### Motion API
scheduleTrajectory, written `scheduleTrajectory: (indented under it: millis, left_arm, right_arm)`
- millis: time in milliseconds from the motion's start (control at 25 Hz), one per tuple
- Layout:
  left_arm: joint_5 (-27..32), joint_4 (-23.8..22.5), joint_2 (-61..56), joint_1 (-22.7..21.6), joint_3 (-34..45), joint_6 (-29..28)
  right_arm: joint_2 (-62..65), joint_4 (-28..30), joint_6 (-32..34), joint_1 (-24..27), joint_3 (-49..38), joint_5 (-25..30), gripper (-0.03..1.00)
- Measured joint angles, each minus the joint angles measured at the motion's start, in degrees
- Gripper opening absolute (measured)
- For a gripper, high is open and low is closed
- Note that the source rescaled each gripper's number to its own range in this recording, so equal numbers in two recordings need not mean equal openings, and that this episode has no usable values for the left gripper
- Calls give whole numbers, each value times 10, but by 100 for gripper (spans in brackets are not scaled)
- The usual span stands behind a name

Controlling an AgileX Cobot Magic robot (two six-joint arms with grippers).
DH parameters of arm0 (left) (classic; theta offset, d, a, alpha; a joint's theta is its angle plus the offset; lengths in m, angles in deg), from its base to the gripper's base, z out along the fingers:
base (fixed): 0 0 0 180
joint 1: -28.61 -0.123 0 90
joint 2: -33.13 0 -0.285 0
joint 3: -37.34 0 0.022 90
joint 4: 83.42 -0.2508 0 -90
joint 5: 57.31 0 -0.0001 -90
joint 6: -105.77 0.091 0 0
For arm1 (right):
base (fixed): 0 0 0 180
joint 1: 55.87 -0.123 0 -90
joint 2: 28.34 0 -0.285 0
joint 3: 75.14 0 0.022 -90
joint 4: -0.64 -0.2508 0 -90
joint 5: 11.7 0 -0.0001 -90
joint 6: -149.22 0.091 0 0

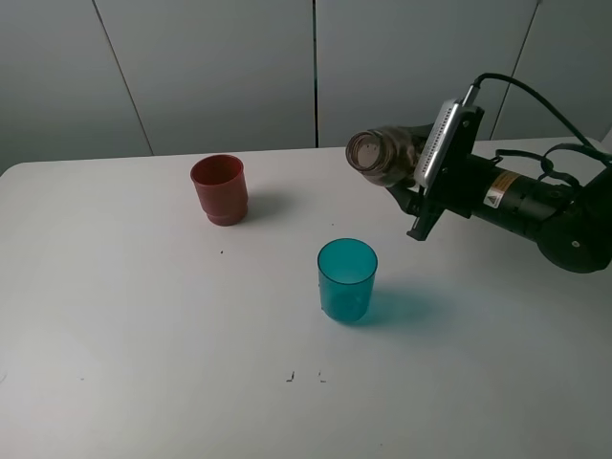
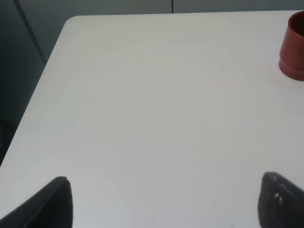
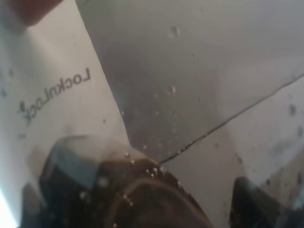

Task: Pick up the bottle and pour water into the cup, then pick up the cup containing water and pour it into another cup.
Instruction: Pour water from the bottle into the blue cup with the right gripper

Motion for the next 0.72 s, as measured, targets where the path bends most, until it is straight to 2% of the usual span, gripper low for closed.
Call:
scheduleTrajectory:
  millis: [320, 720]
  left_arm:
    - [0, 0, 0, 0, 0, 0]
    - [0, 0, 0, 0, 0, -1]
  right_arm:
    - [0, 0, -94, 0, 0, 0, 2]
    - [0, -1, -178, 0, 0, 0, 2]
